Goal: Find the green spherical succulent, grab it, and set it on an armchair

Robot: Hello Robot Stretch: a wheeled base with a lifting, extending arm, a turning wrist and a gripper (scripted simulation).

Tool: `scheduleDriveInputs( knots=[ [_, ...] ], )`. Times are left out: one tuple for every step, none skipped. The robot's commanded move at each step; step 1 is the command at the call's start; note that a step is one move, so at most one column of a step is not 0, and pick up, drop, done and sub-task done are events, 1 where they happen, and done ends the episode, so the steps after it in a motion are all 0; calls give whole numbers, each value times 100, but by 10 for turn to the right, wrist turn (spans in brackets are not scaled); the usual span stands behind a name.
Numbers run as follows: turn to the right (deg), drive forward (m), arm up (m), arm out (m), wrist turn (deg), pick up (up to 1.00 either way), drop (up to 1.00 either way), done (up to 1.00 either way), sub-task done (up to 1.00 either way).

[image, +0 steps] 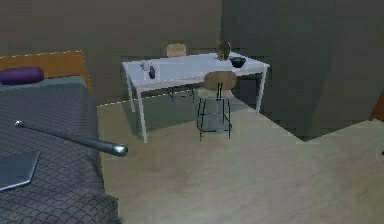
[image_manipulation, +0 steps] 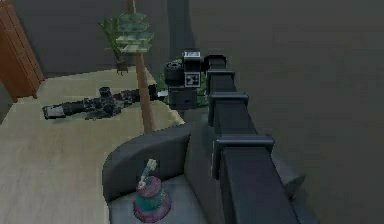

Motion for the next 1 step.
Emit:
scheduleDriveInputs(
  knots=[
    [0, 0, 0, 0, 0, 0, 100, 0, 0]
  ],
)
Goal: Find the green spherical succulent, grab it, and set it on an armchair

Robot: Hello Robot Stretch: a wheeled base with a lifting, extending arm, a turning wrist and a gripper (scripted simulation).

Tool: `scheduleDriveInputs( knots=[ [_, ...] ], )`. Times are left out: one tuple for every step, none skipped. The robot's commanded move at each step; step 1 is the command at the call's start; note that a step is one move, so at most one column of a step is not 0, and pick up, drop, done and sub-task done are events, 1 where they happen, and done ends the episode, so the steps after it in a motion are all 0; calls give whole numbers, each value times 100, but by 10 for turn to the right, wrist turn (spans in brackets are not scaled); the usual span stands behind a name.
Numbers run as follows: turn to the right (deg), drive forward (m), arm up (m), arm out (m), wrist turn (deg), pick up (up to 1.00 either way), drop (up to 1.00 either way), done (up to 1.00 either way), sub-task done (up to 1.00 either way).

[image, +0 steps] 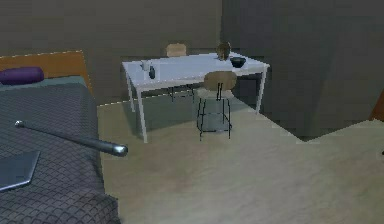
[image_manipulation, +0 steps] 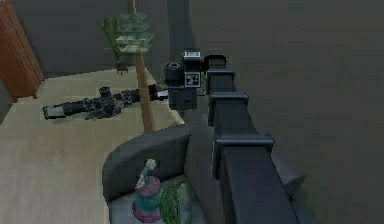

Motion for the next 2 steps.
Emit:
scheduleDriveInputs(
  knots=[
    [0, 0, 0, -10, 0, 0, 0, 0, 0],
    [0, 0, 0, 0, 0, 0, 0, 100, 0]
  ],
)
